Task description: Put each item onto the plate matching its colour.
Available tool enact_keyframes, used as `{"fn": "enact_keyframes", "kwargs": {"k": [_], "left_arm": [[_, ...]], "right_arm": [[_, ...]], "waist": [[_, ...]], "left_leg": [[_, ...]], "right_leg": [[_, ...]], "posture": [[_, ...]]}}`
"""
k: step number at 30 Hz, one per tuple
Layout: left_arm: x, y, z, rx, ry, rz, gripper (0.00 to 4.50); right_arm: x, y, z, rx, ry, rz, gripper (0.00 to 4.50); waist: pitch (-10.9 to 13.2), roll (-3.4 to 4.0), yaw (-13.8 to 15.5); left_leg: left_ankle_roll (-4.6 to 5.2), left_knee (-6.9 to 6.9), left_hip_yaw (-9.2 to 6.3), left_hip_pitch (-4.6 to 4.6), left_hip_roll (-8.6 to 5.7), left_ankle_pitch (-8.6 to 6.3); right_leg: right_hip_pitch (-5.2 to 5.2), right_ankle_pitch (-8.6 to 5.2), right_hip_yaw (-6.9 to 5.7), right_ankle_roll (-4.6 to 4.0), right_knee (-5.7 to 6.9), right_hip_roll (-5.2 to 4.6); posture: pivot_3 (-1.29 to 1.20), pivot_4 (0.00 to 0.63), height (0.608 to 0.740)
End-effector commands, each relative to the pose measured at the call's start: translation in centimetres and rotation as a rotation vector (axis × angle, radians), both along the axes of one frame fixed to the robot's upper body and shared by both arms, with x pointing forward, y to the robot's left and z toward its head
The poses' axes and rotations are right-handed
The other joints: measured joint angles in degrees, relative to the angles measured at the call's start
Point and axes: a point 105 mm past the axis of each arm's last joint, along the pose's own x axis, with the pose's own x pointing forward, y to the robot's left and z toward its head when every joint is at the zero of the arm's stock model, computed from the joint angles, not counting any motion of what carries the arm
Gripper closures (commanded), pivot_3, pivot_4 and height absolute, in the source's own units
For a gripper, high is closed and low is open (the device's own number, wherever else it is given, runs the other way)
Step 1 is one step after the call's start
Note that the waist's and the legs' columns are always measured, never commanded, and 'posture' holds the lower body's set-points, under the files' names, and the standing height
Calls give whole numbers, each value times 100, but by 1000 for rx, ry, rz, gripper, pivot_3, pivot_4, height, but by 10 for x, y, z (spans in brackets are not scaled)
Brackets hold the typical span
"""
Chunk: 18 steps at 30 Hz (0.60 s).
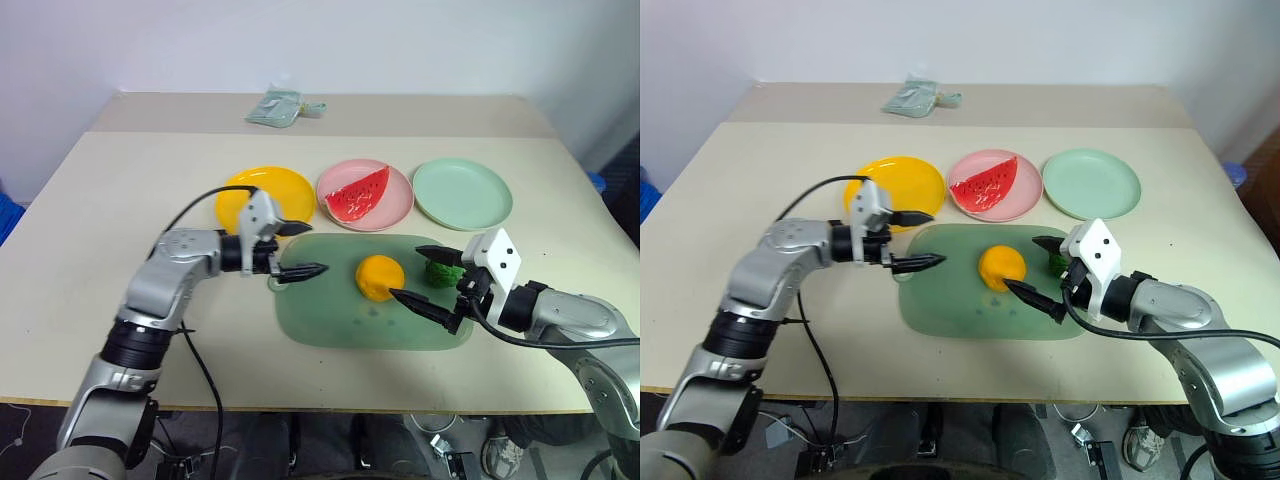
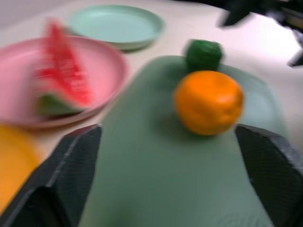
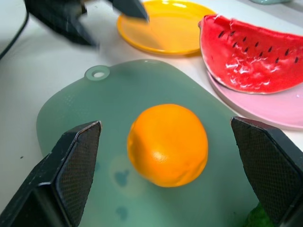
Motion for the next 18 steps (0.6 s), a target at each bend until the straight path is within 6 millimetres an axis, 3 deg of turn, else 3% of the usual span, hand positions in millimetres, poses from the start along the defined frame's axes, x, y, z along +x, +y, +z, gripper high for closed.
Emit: {"fn": "enact_keyframes", "kwargs": {"k": [1, 6, 16, 18], "left_arm": [[-3, -27, 0, 47, -86, -109, 57], [-4, -57, -13, 90, -94, -229, 57], [1, -71, -30, 173, -122, -285, 57], [2, -72, -32, 170, -120, -282, 574]], "right_arm": [[-5, 0, 8, 6, -40, 5, 0], [-13, -3, 5, 10, -32, -34, 0], [-25, -7, 2, 6, -16, -69, 0], [-25, -7, 2, 5, -16, -71, 0]], "waist": [[0, 0, -5], [0, 1, -7], [0, 0, -6], [0, 0, -2]], "left_leg": [[1, -1, 0, 0, 0, -1], [10, -2, 2, 0, 0, -5], [13, 0, 2, 0, 0, -6], [13, 0, 2, 0, 0, -6]], "right_leg": [[-1, 0, 0, 0, 1, 1], [-2, 0, 0, 0, 1, 5], [-1, 0, 0, 0, 3, 8], [-2, 0, 0, 0, 3, 9]], "posture": [[0, 150, 740], [0, 150, 740], [0, 150, 740], [0, 150, 740]]}}
